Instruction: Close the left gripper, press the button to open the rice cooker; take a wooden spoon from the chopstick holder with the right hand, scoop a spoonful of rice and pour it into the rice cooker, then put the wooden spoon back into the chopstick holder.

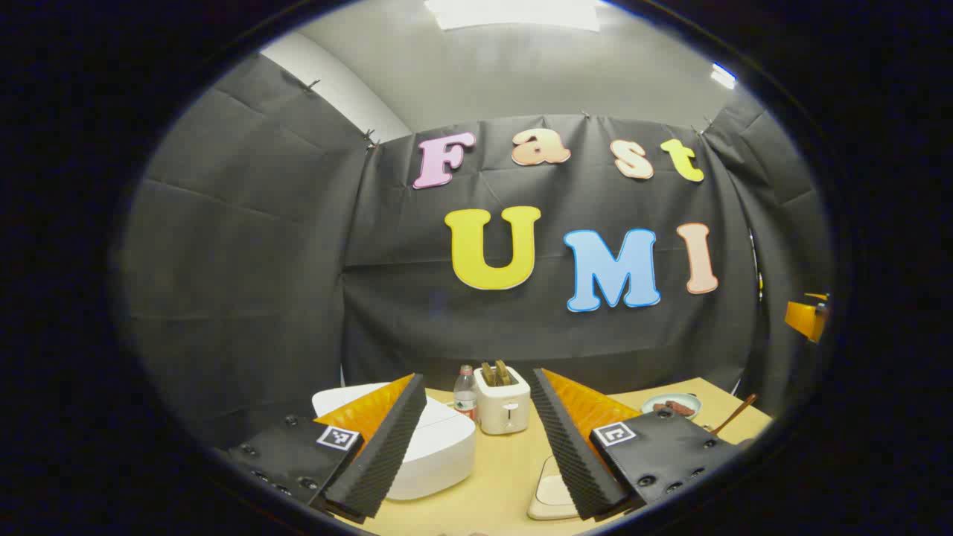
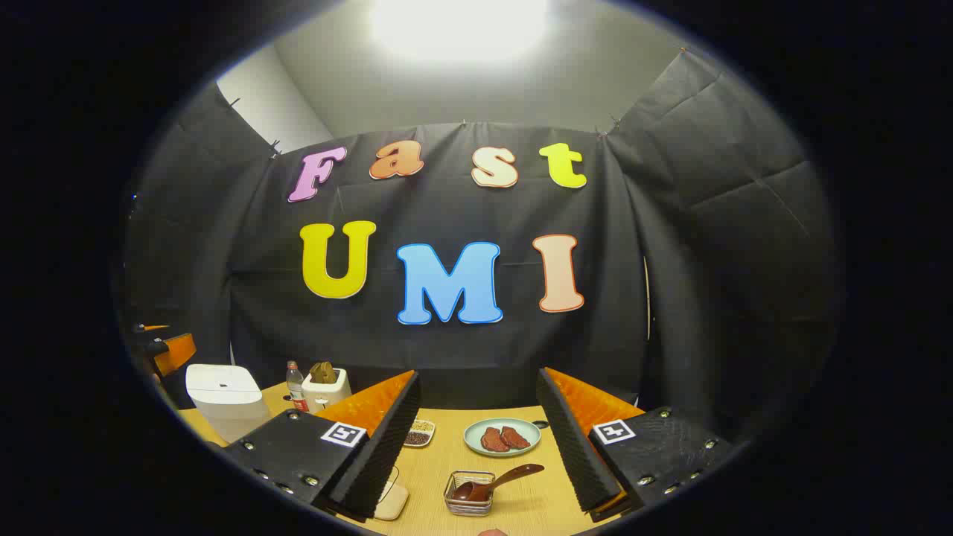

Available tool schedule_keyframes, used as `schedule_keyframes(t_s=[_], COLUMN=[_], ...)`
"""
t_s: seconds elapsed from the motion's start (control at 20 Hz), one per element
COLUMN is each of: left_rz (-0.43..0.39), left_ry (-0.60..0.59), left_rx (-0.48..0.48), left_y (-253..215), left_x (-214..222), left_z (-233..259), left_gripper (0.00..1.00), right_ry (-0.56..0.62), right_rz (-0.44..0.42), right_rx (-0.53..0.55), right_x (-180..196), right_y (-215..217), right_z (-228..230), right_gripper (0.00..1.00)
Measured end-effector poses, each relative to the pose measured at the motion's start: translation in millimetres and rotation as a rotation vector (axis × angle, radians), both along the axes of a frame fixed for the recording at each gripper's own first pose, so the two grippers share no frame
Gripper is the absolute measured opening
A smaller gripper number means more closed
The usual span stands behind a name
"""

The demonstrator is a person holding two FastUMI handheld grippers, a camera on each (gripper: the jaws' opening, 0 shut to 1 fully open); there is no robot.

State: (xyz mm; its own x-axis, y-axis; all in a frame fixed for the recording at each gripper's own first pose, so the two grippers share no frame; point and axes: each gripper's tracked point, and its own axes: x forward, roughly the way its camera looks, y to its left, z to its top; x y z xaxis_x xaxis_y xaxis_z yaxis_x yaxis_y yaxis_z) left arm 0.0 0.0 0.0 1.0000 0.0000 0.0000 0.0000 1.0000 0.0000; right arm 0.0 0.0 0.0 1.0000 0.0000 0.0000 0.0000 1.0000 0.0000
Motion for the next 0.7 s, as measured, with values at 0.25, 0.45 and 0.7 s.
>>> schedule_keyframes(t_s=[0.25, 0.45, 0.7], left_rz=[-0.020, -0.034, -0.040], left_ry=[-0.019, -0.011, -0.010], left_rx=[0.005, 0.015, 0.023], left_y=[-9.1, -15.1, -16.3], left_x=[0.4, 4.9, 8.2], left_z=[2.9, -0.7, -0.8], left_gripper=[0.98, 0.98, 0.98], right_ry=[-0.004, -0.005, -0.019], right_rz=[-0.002, -0.021, -0.034], right_rx=[0.006, 0.009, 0.008], right_x=[-3.6, -2.3, -1.0], right_y=[0.7, -6.8, -12.0], right_z=[-7.3, -6.8, -1.6], right_gripper=[0.95, 0.95, 0.95])
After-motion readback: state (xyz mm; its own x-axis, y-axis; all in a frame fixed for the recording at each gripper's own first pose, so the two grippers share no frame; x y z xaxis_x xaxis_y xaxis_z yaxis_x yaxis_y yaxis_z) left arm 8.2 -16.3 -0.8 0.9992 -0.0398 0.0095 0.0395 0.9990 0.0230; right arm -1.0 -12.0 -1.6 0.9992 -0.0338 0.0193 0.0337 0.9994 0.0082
